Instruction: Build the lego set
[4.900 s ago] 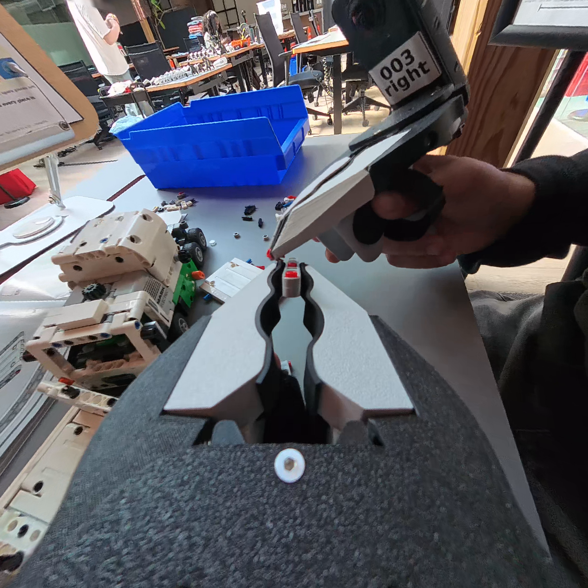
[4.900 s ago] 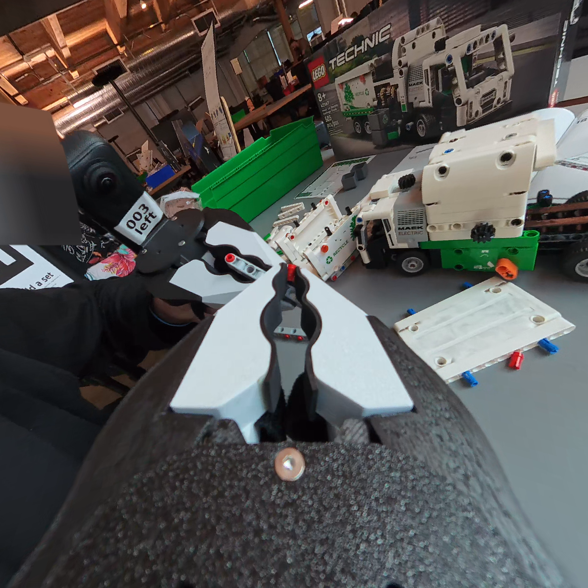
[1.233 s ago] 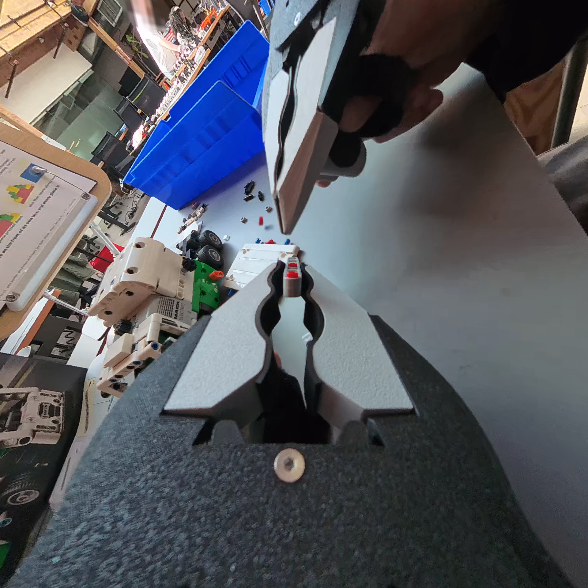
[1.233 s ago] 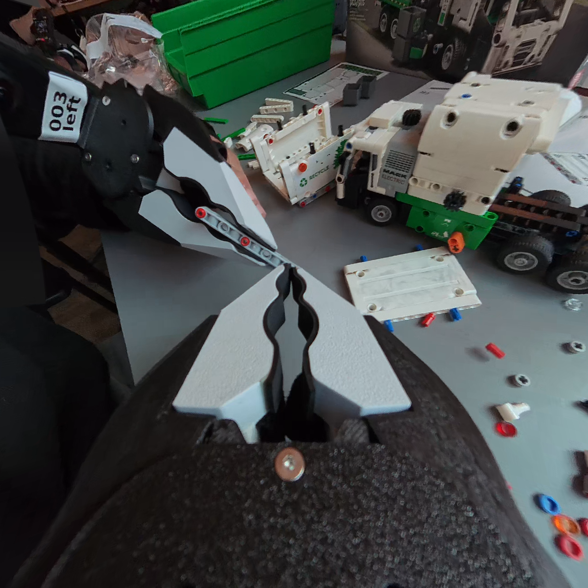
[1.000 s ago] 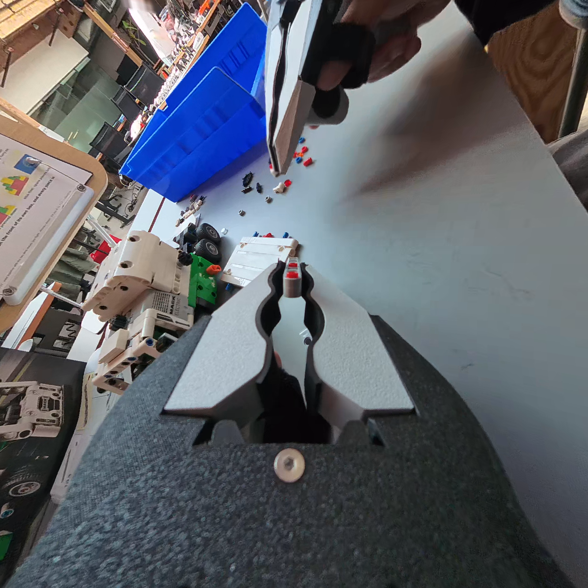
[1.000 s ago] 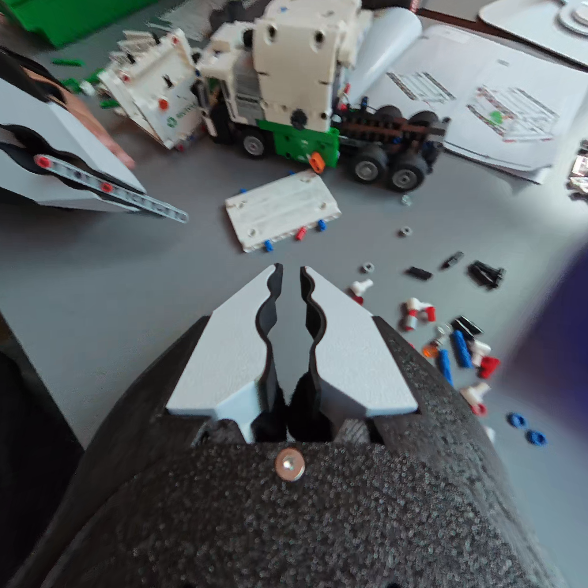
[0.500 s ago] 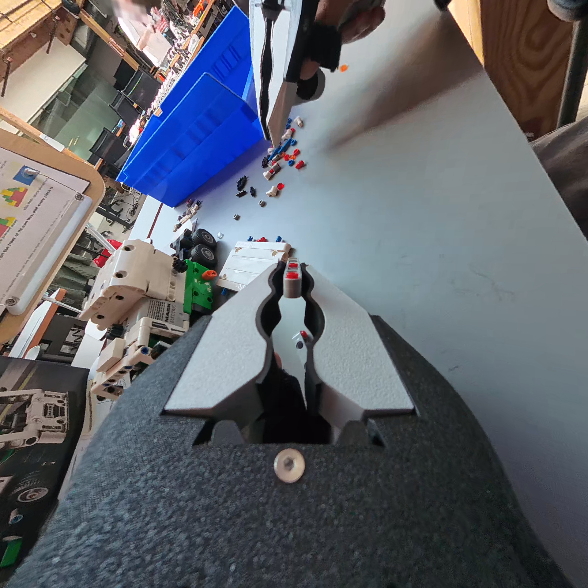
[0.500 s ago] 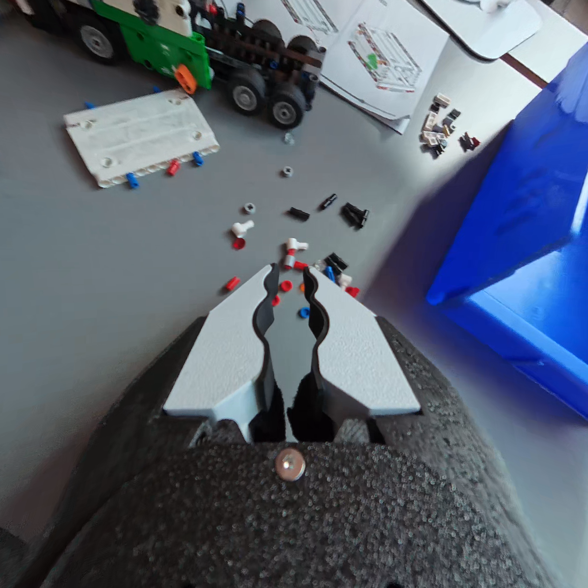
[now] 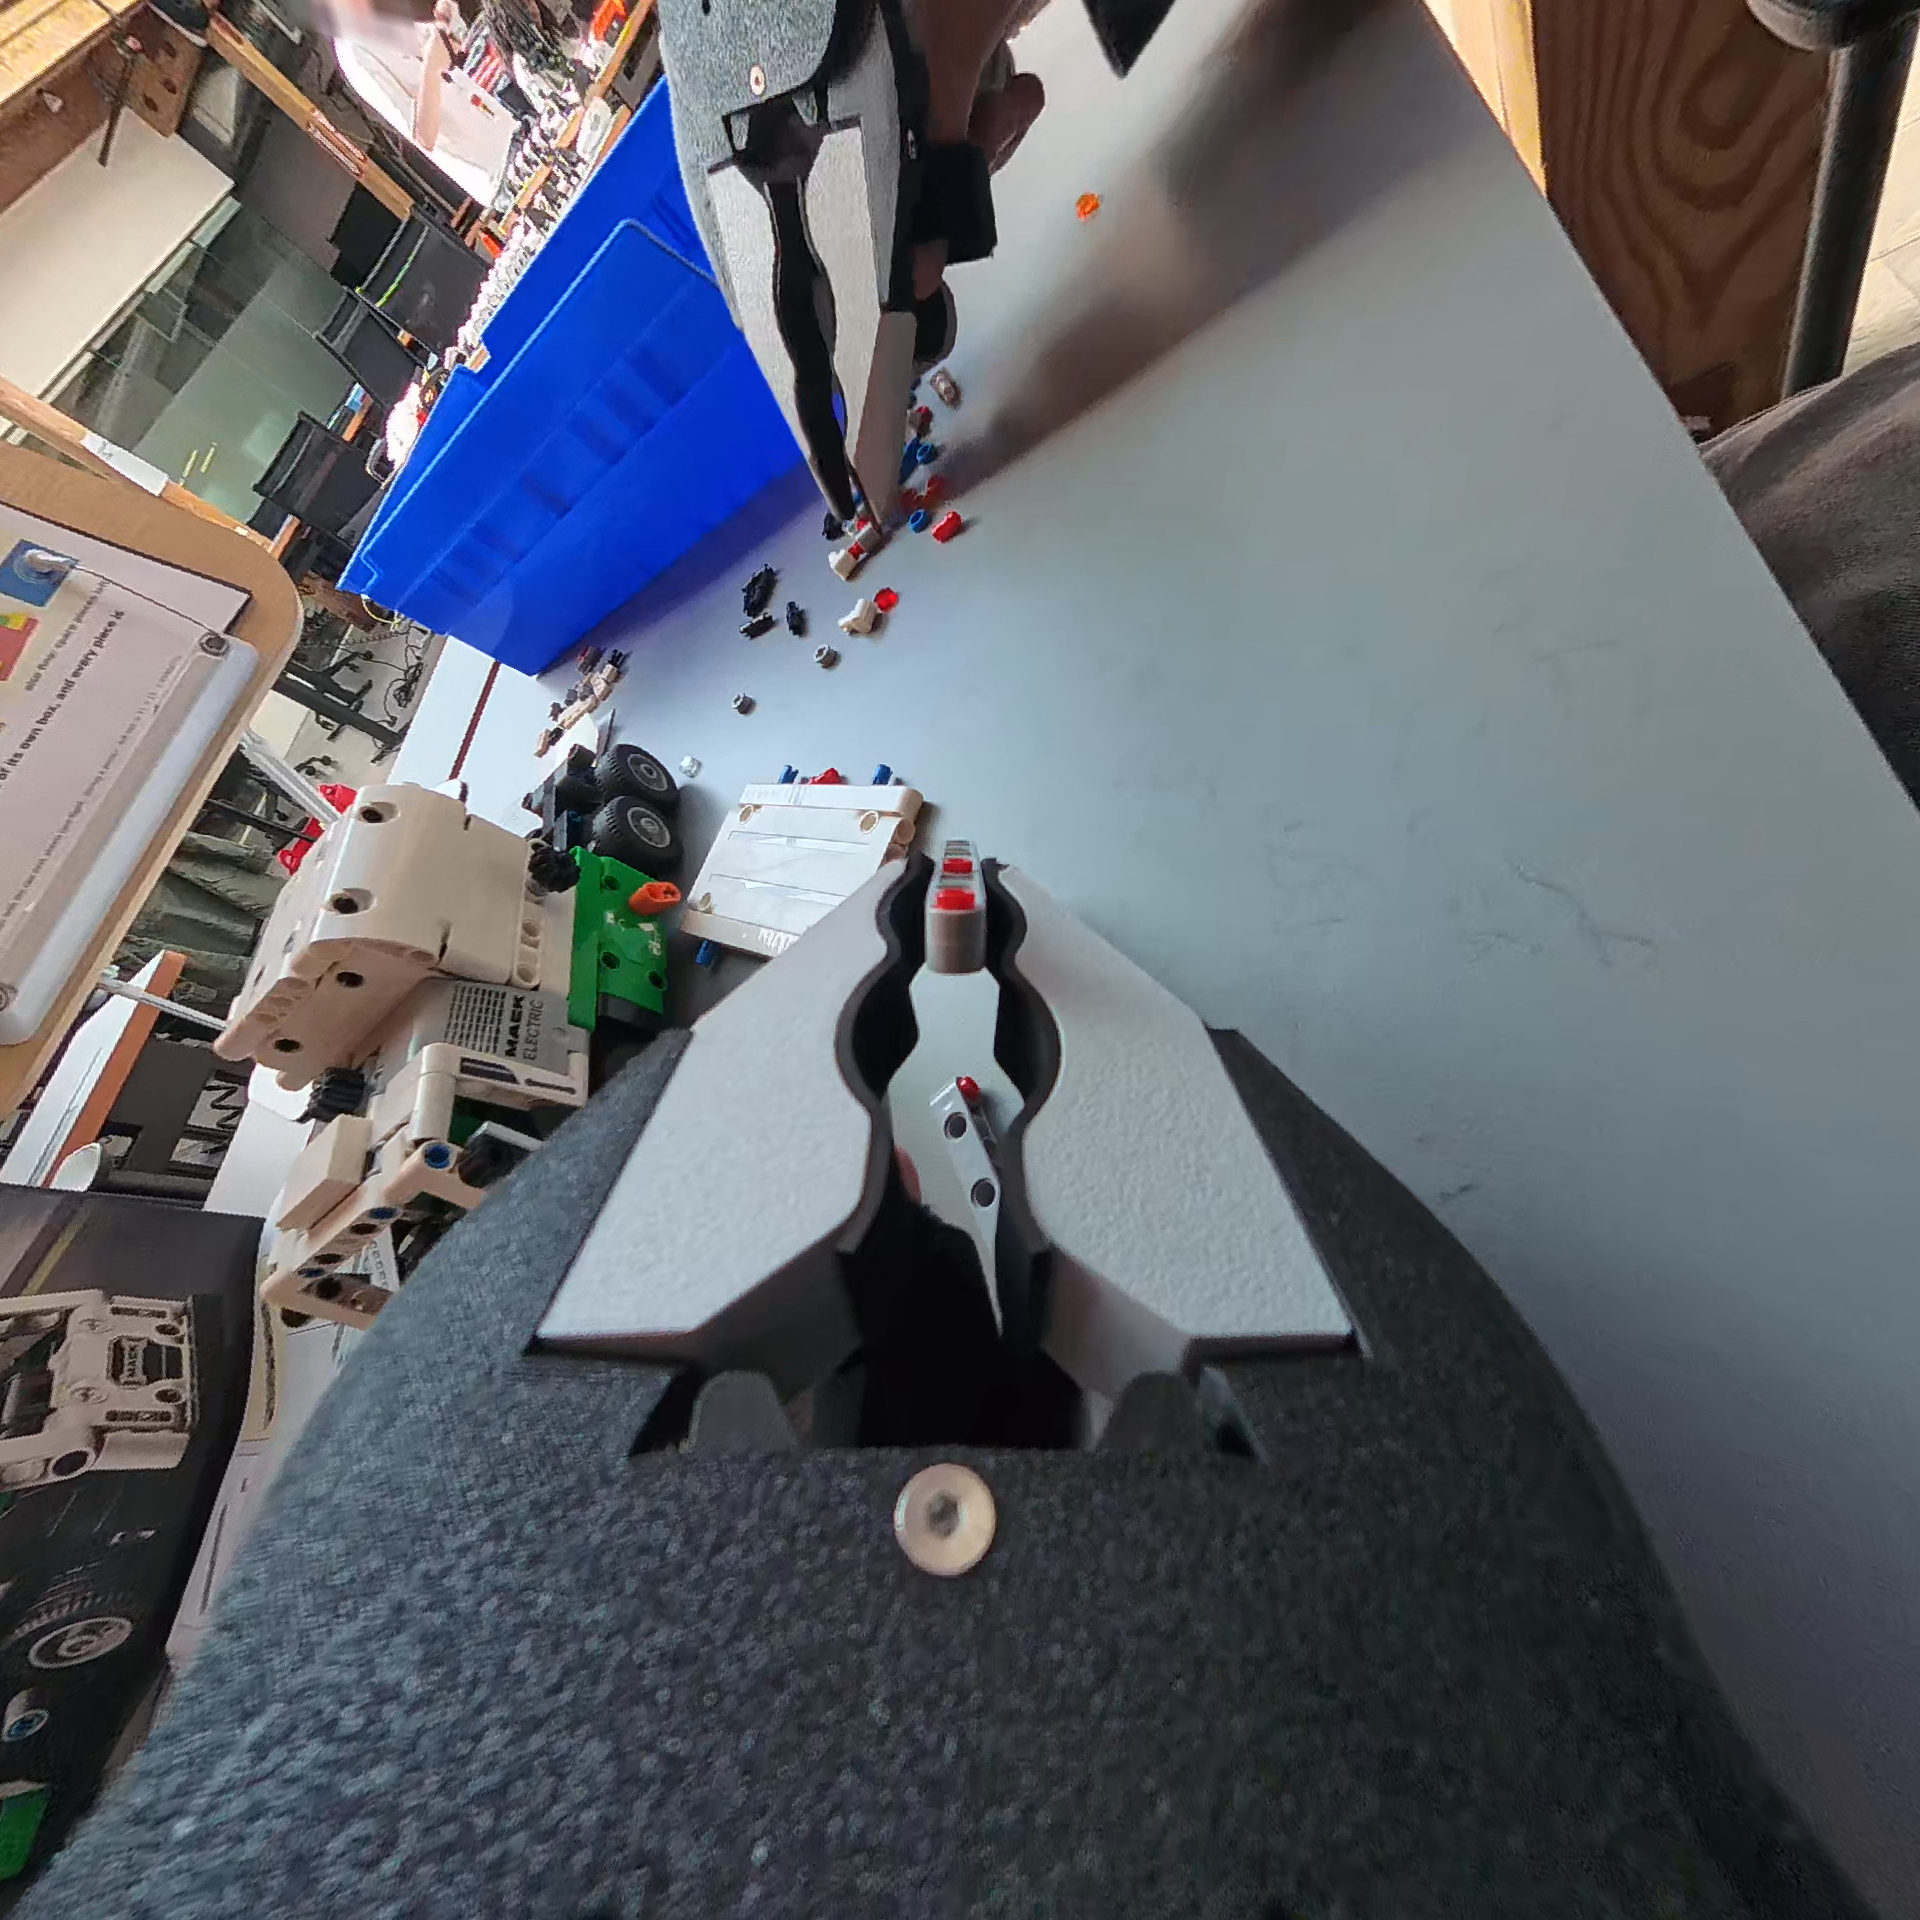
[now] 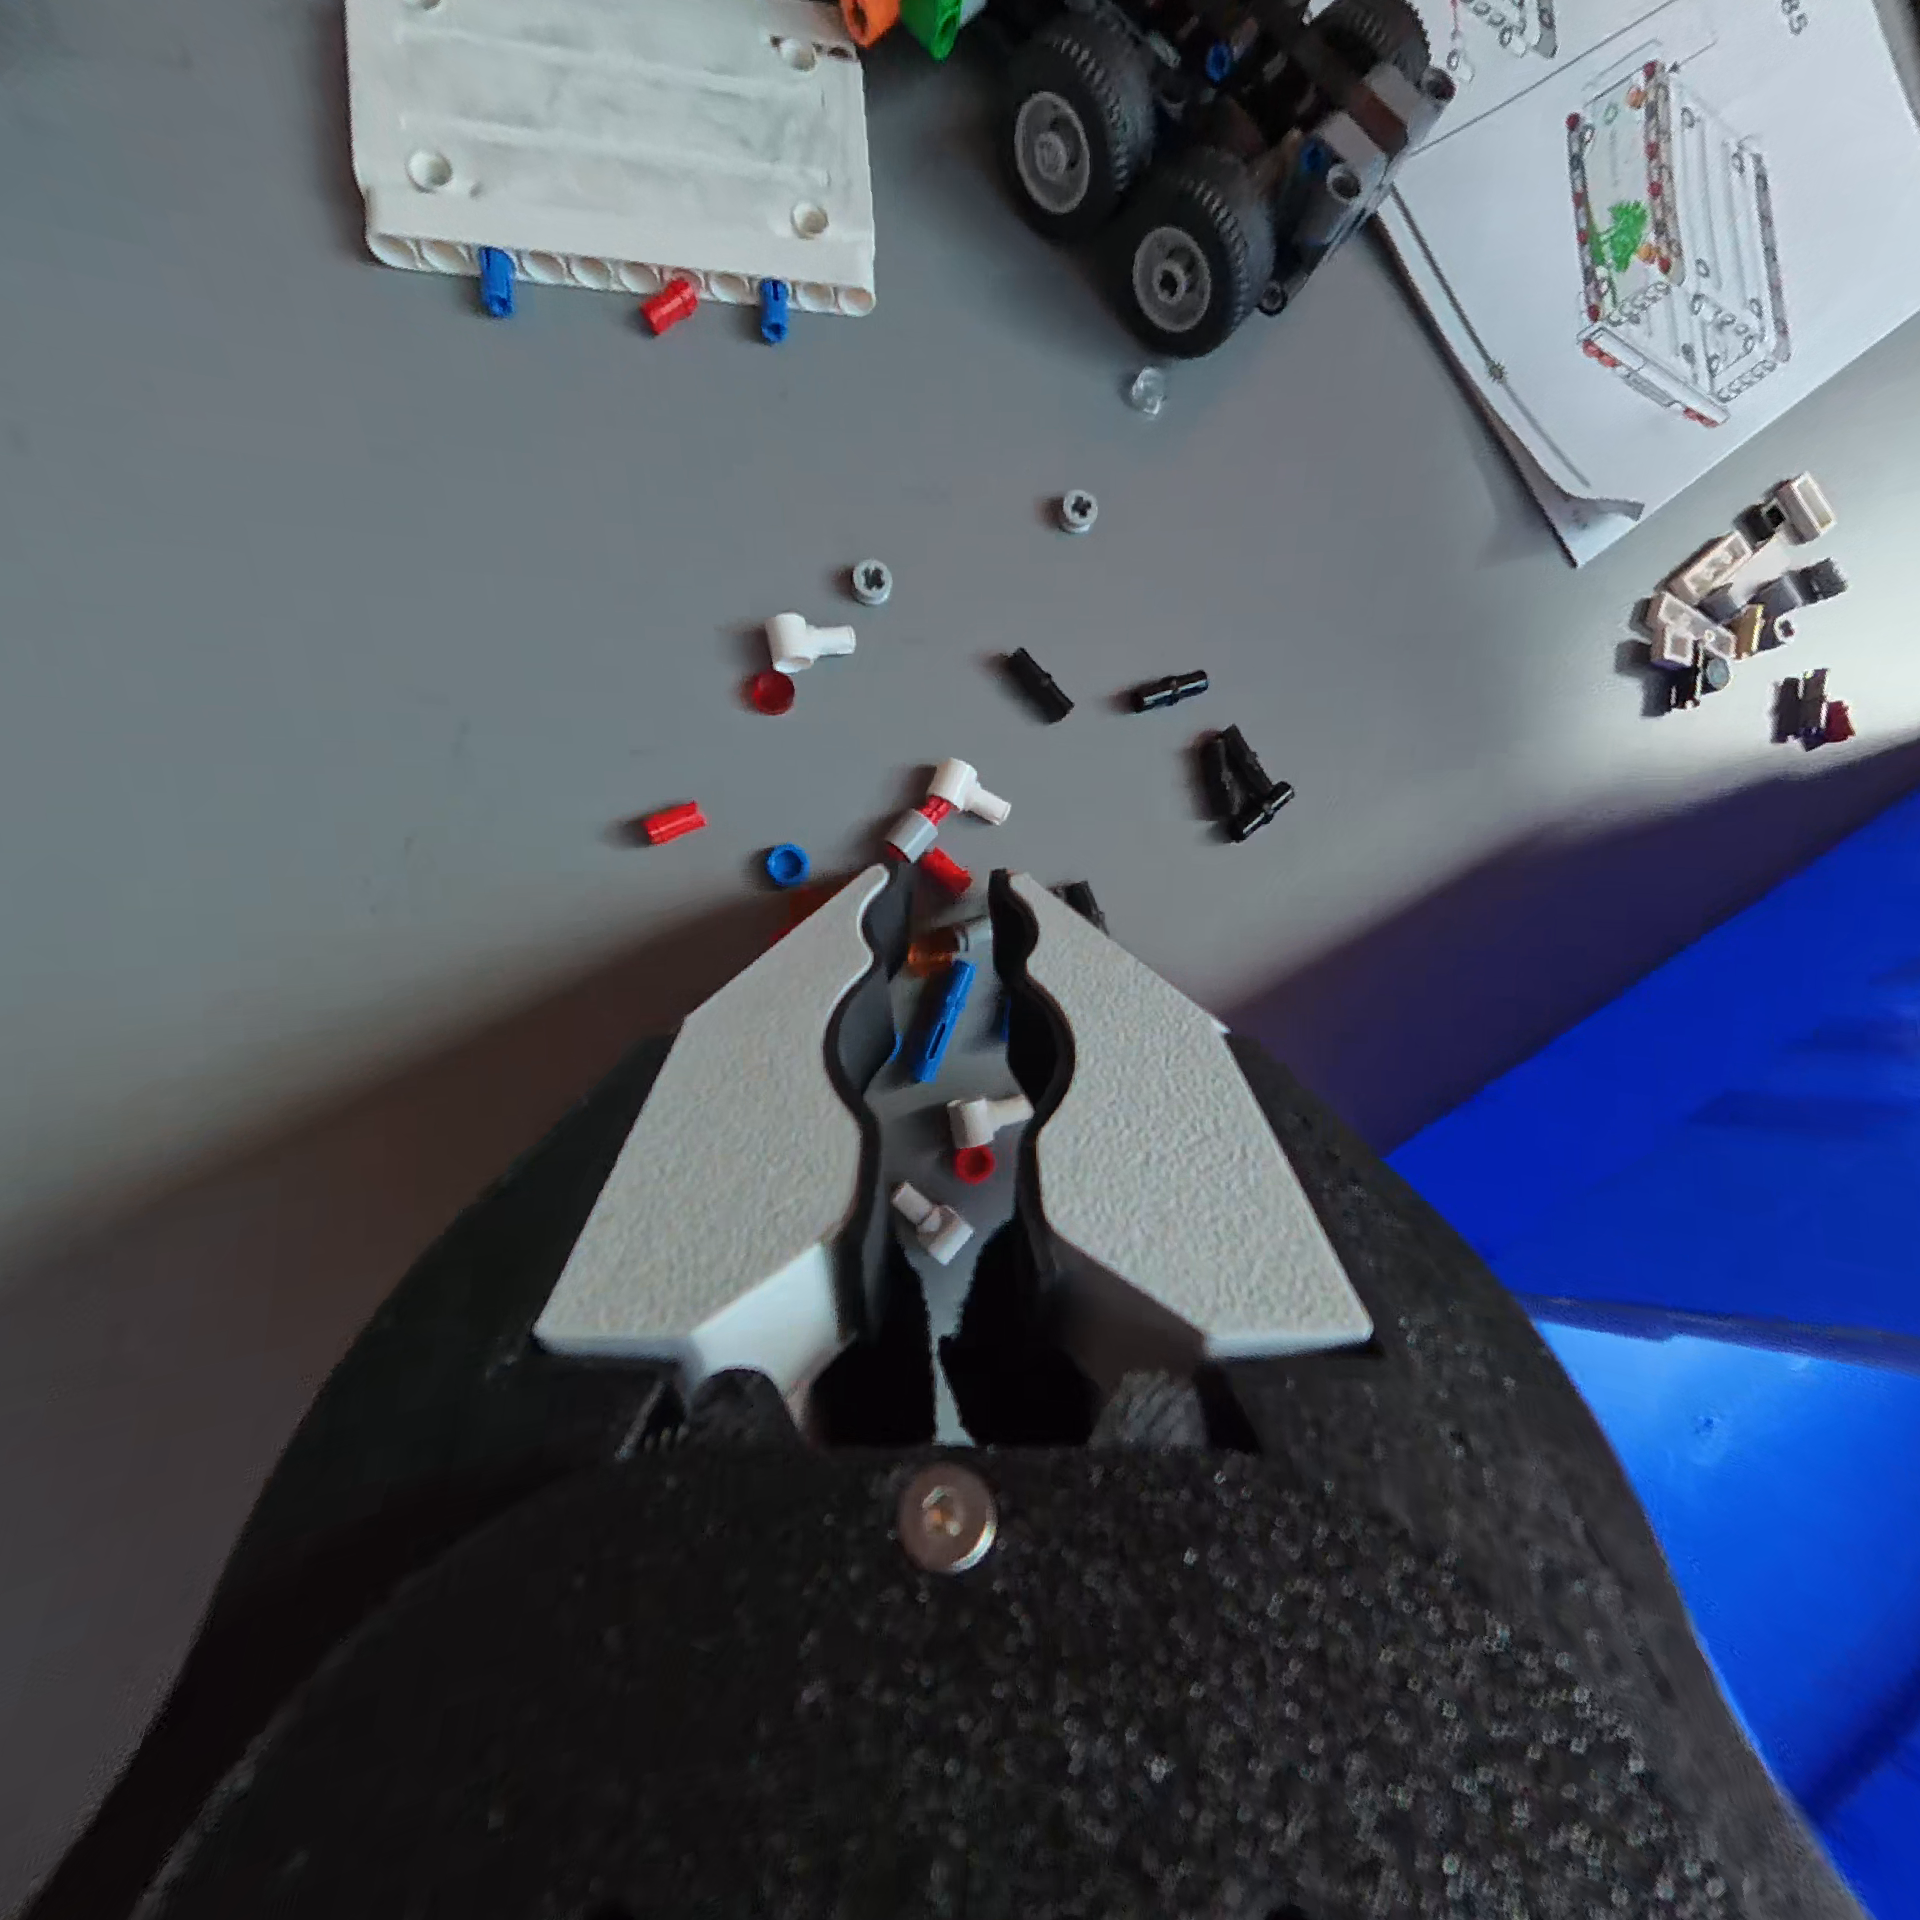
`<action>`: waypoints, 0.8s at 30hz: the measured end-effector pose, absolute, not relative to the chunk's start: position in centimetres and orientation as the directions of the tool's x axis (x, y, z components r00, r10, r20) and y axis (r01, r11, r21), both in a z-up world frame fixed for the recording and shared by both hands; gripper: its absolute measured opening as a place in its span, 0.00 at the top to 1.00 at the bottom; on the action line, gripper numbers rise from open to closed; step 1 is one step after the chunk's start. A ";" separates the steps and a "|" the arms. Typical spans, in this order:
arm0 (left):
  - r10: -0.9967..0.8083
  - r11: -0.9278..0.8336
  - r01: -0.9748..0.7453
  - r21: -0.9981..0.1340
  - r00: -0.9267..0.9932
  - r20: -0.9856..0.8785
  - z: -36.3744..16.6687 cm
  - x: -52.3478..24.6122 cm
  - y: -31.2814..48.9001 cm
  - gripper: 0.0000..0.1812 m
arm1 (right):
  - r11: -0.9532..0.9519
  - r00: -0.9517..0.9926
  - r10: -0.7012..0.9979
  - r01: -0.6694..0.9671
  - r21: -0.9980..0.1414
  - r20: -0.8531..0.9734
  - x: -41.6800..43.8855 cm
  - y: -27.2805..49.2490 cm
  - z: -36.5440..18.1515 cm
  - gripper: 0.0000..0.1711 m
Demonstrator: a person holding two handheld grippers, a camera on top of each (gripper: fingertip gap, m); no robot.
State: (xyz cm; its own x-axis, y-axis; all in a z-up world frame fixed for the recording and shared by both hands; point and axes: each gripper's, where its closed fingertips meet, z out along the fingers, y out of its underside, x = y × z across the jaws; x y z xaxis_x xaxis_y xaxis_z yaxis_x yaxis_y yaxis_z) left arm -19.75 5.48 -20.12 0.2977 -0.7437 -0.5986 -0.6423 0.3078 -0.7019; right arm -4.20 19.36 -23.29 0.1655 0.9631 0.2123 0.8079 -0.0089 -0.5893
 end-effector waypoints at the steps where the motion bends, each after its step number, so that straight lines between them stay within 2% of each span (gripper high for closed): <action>1: -0.745 0.307 -0.641 -0.703 0.298 -0.596 -20.2 -19.8 5.5 0.97 | -0.003 0.155 0.966 0.807 -0.590 0.207 -4.3 19.4 -23.2 0.92; 15: -0.766 0.290 -0.631 -0.719 0.297 -0.570 -20.3 -19.8 5.4 0.97 | 0.000 0.022 0.999 0.759 -0.651 0.026 -4.6 18.2 -23.6 0.96; 24: -0.763 0.289 -0.627 -0.723 0.305 -0.570 -20.2 -19.8 5.5 0.97 | 0.076 -0.024 0.996 0.738 -0.670 0.086 -5.5 17.6 -22.9 0.98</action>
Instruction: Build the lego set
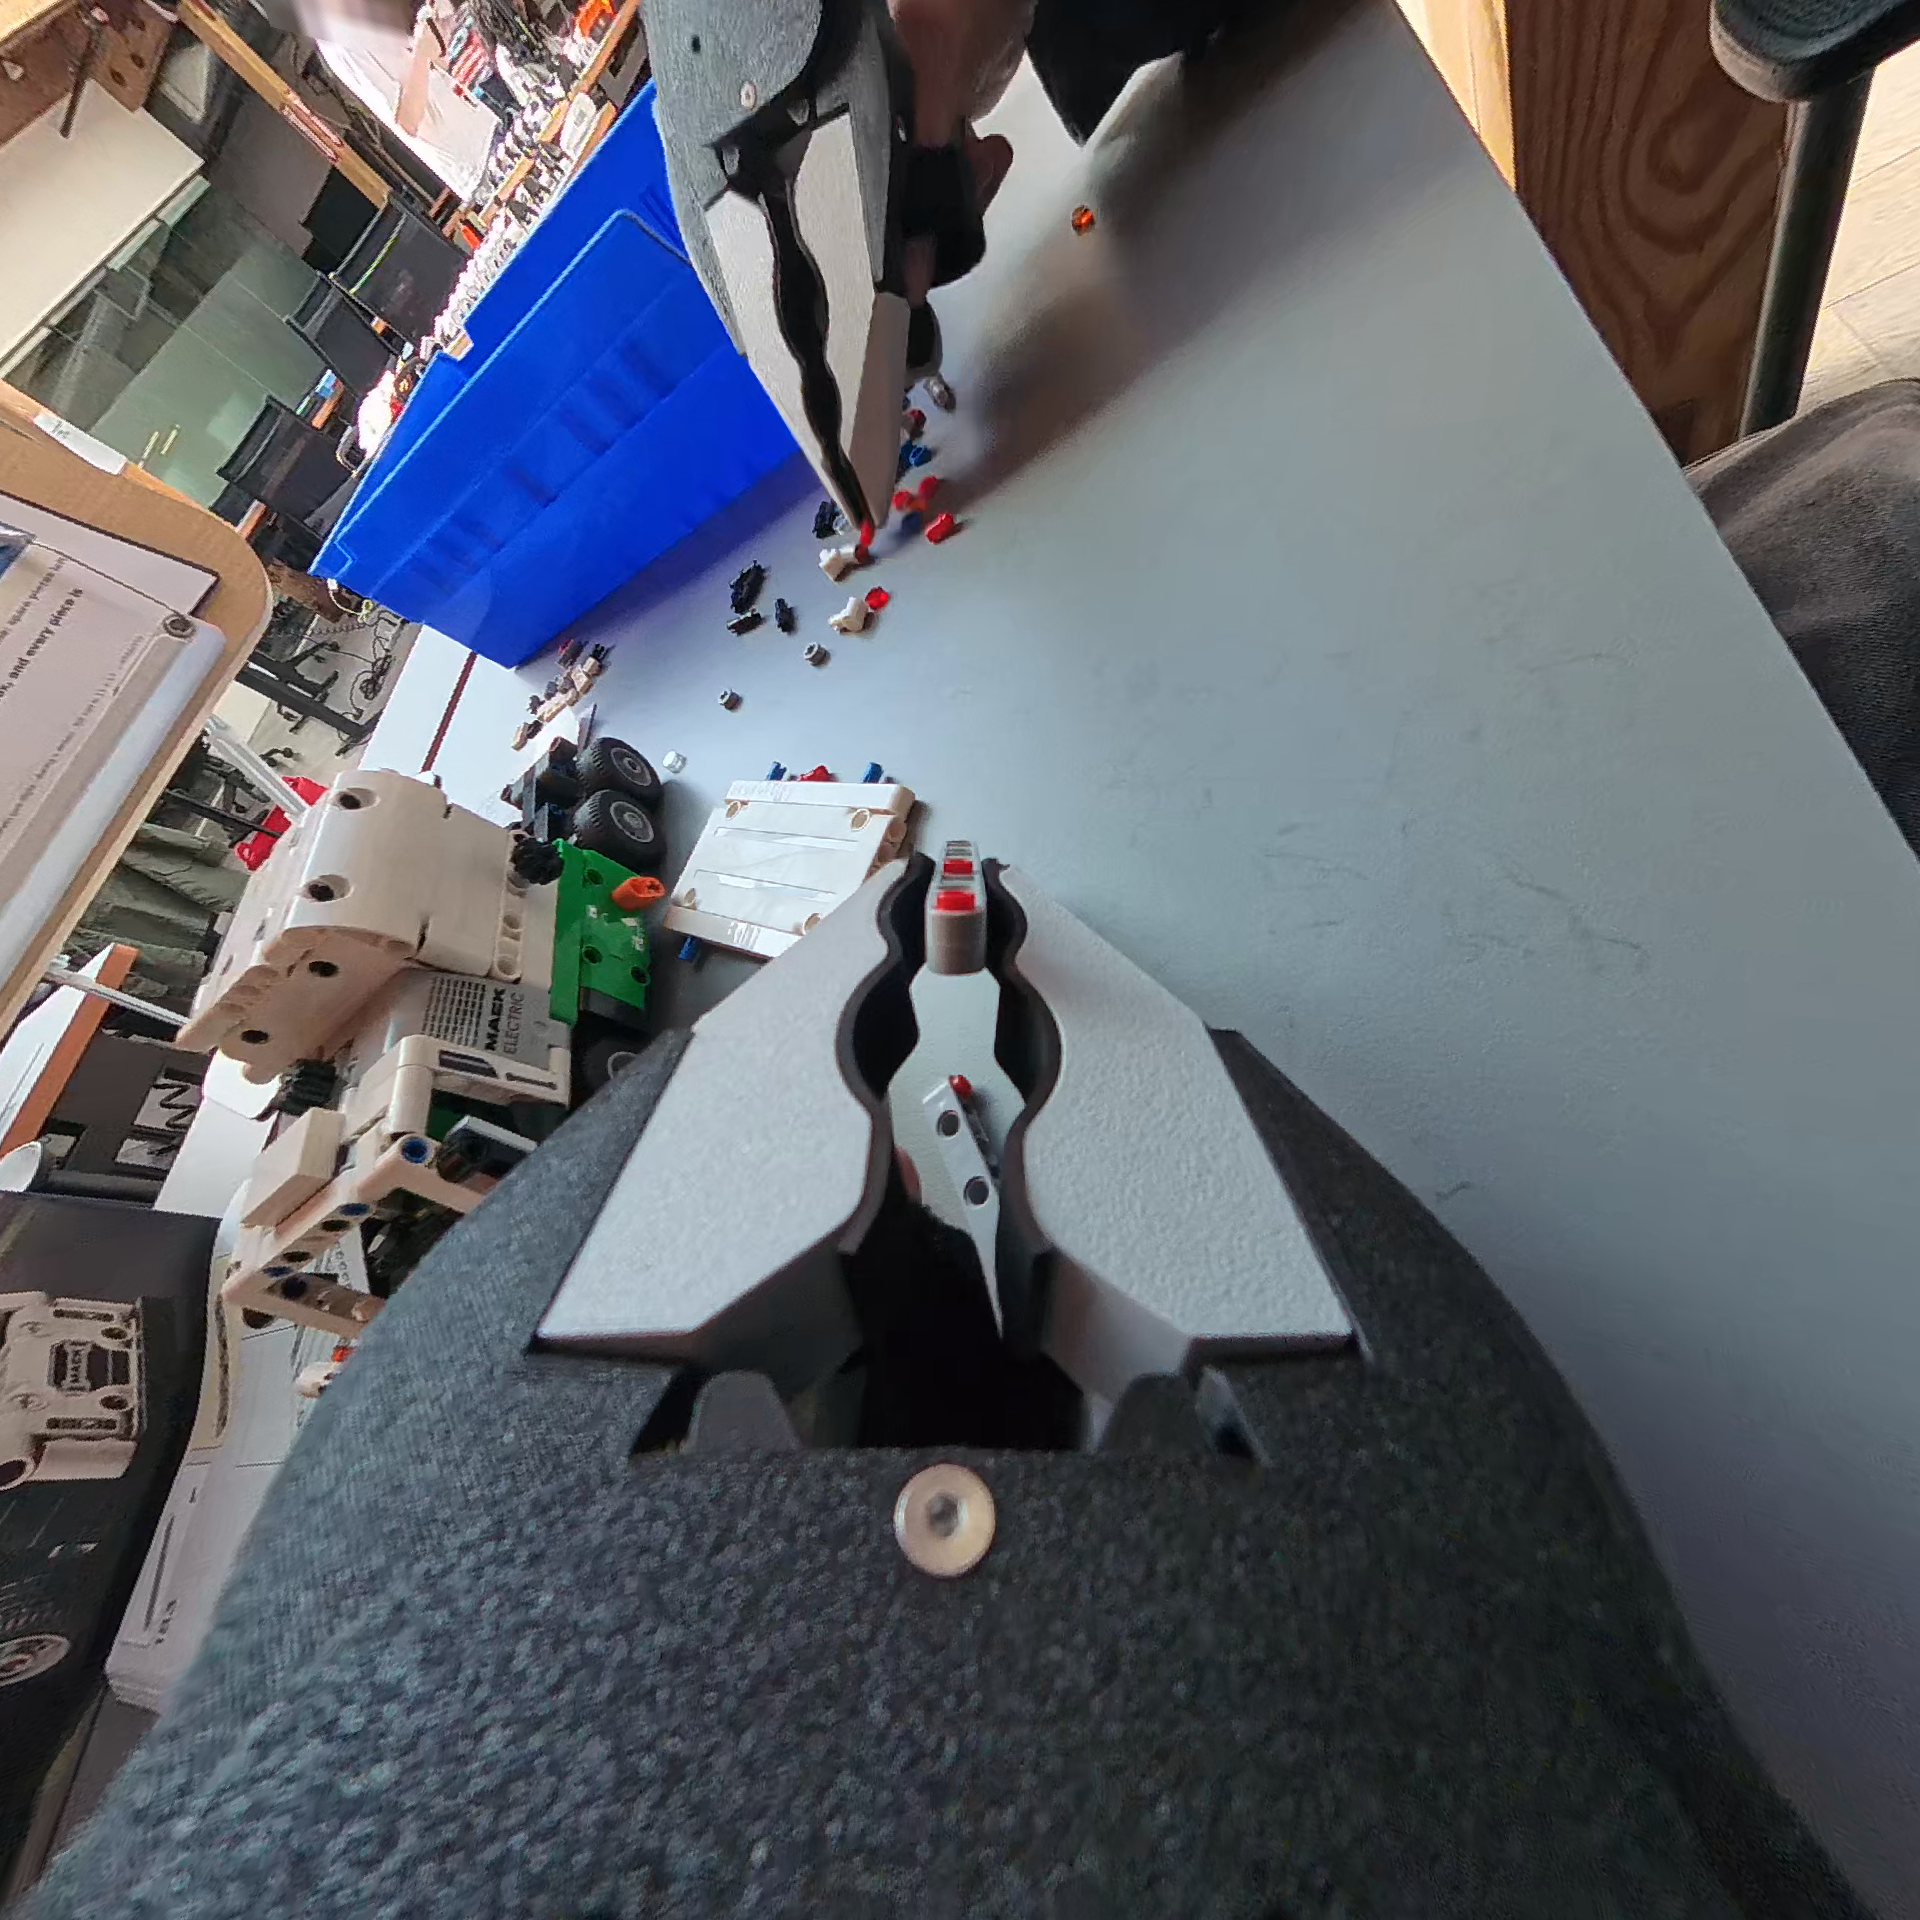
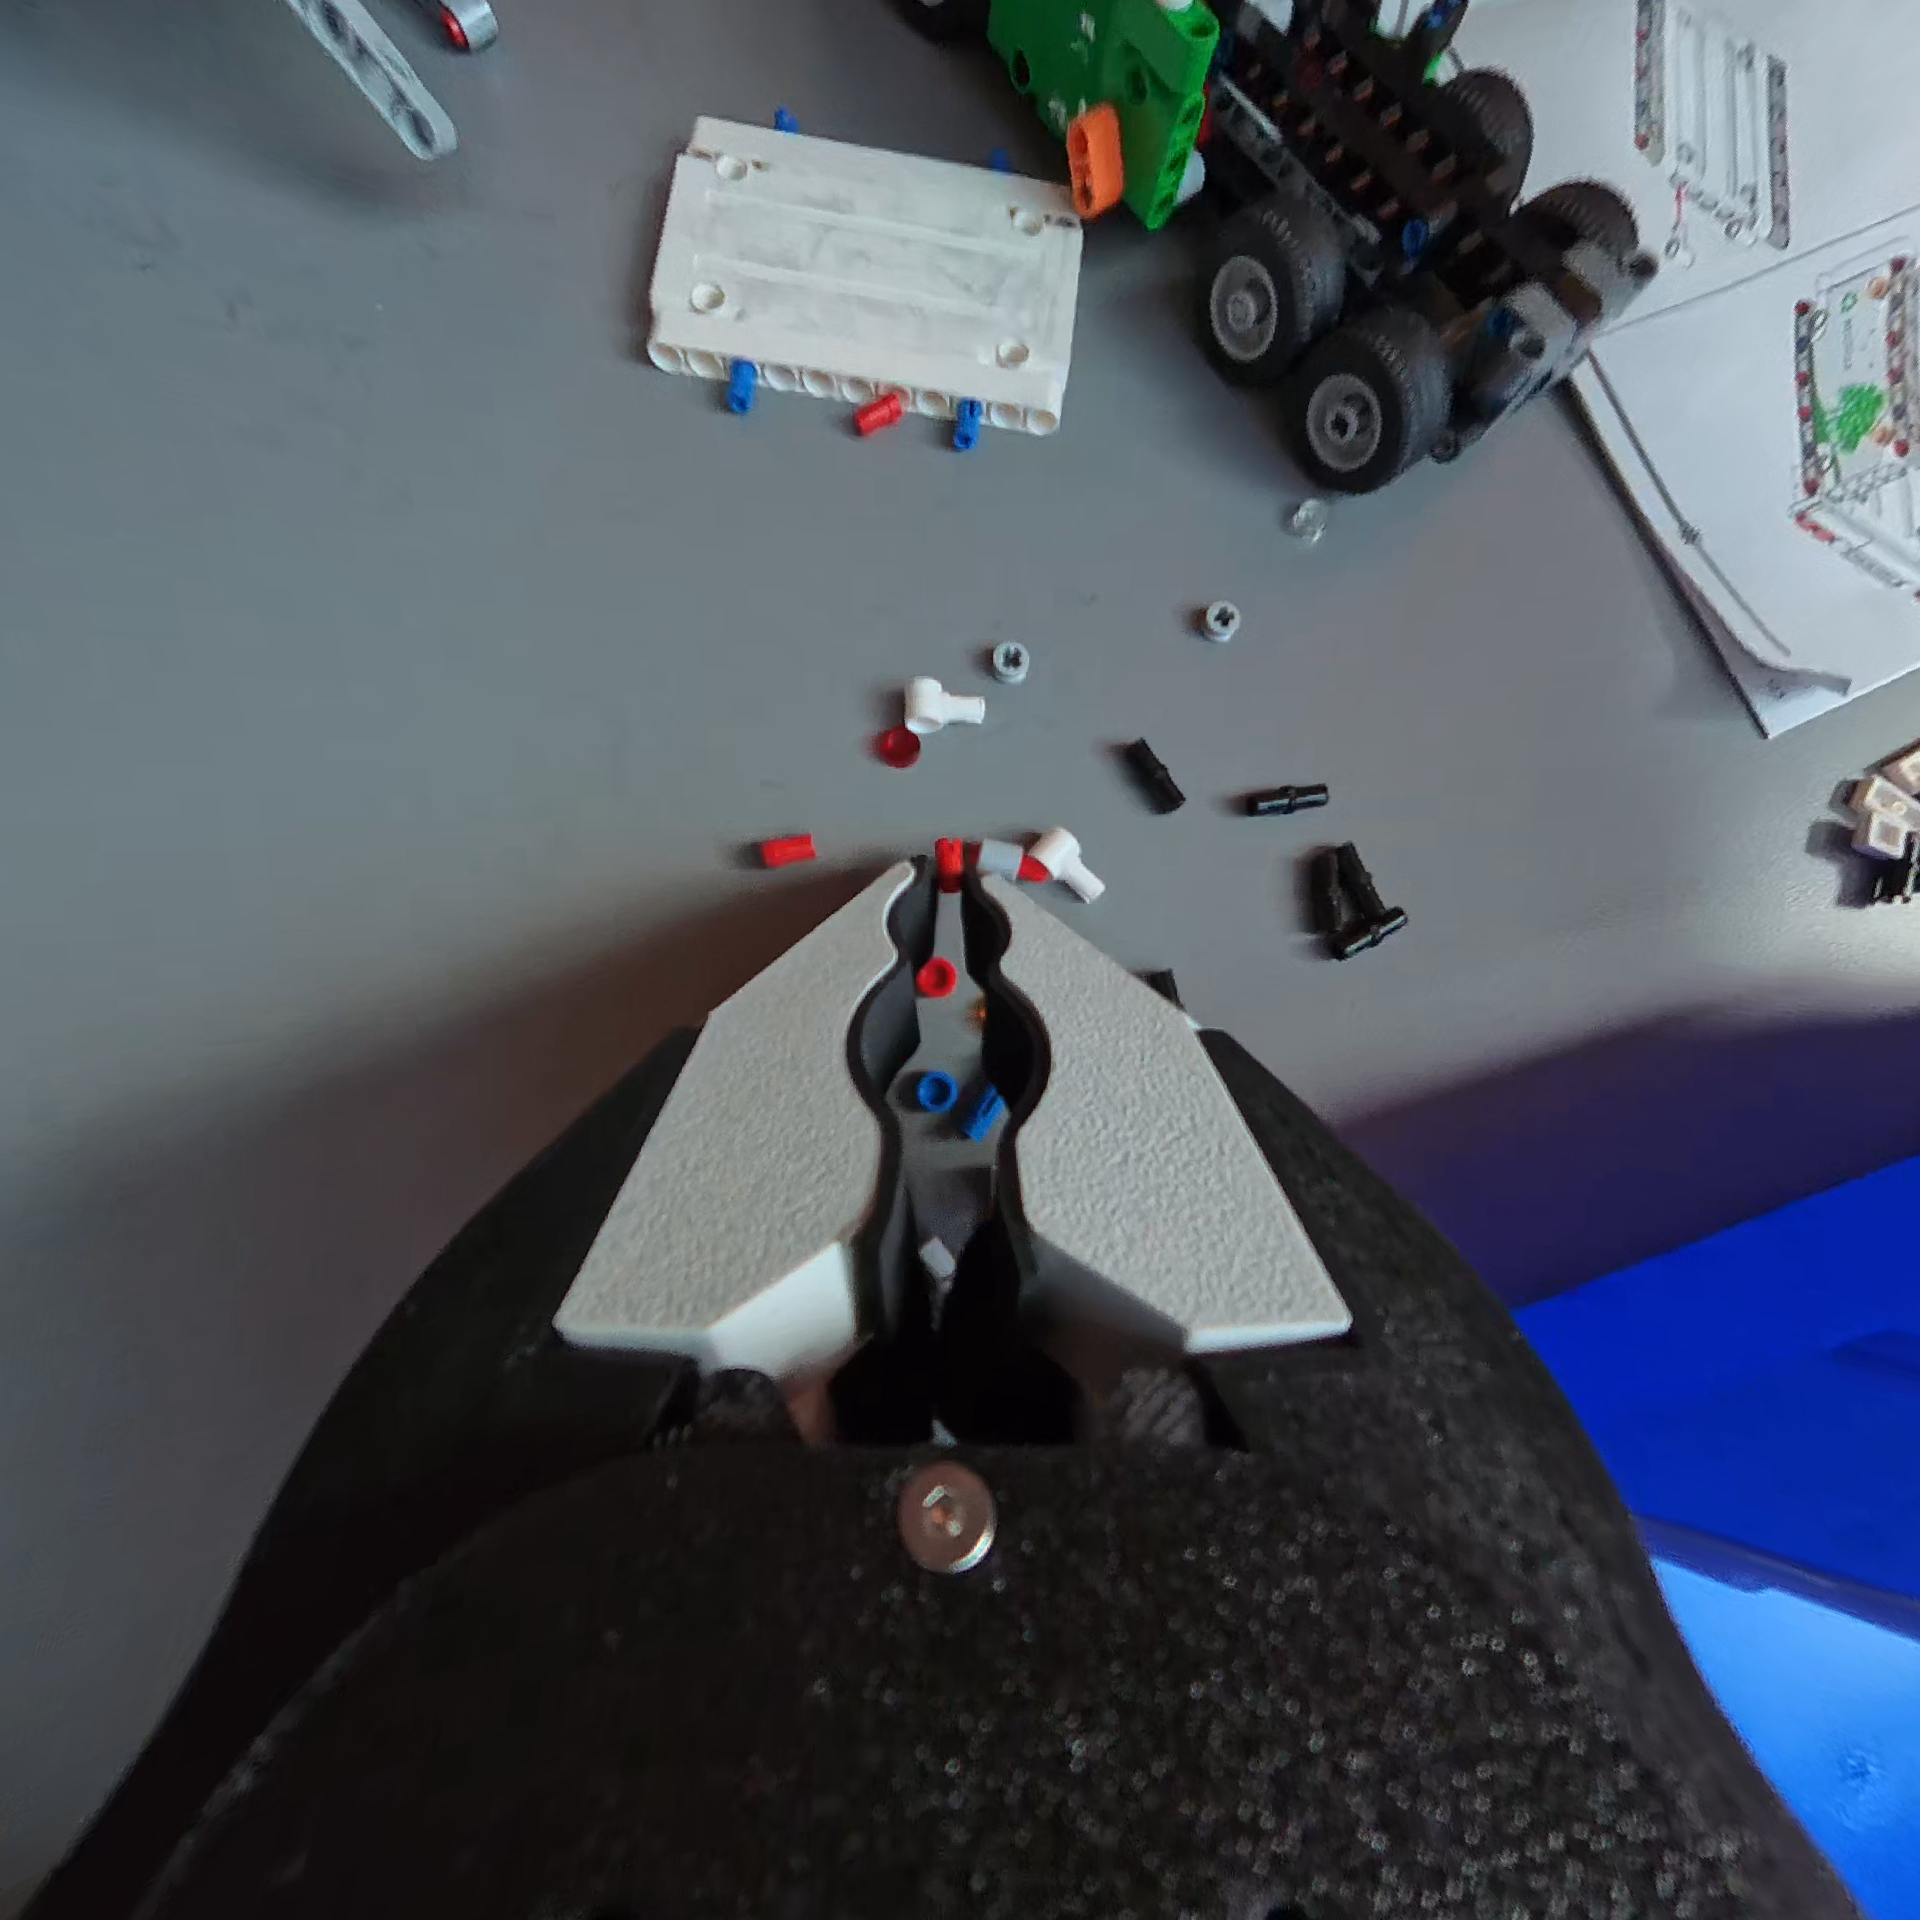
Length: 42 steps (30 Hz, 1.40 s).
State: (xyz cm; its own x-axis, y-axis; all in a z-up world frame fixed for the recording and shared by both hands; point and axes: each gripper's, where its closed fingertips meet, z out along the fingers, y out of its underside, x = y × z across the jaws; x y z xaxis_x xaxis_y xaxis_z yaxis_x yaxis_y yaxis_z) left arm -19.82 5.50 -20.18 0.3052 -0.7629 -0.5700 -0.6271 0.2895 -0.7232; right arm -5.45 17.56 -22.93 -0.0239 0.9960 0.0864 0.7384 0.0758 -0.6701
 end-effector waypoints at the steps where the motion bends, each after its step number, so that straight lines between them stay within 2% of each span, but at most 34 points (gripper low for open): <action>1: -0.761 0.287 -0.627 -0.724 0.310 -0.571 -20.1 -19.9 5.6 0.97 | 0.082 -0.021 0.995 0.724 -0.685 0.098 -6.0 17.2 -22.2 0.98; 5: -0.736 0.268 -0.655 -0.706 0.333 -0.589 -20.3 -20.2 6.3 0.97 | 0.101 -0.006 0.992 0.661 -0.744 0.129 -10.1 13.5 -18.7 0.98; 7: -0.709 0.274 -0.685 -0.675 0.330 -0.623 -20.5 -20.4 6.6 0.97 | 0.017 0.015 0.999 0.632 -0.775 0.034 -13.5 10.0 -18.6 0.98; 10: -0.645 0.336 -0.733 -0.591 0.278 -0.712 -20.7 -20.4 6.6 0.97 | -0.162 0.124 0.987 0.649 -0.744 -0.107 -17.3 6.8 -21.2 0.98; 13: -0.596 0.375 -0.765 -0.523 0.234 -0.769 -20.8 -20.0 6.2 0.97 | -0.278 0.145 0.960 0.569 -0.774 -0.238 -19.5 5.0 -21.3 0.98; 22: -0.527 0.417 -0.803 -0.426 0.169 -0.833 -21.0 -19.6 5.8 0.97 | -0.031 0.173 0.979 0.640 -0.768 0.105 -19.3 5.2 -21.2 0.98; 37: -0.344 0.492 -0.849 -0.194 0.015 -0.939 -21.5 -19.2 5.7 0.97 | -0.138 0.216 0.976 0.727 -0.673 0.033 -19.1 4.7 -21.4 0.98; 42: -0.346 0.487 -0.852 -0.190 0.012 -0.938 -21.6 -19.3 5.8 0.97 | -0.164 0.235 0.972 0.738 -0.654 0.022 -19.1 4.8 -21.5 0.98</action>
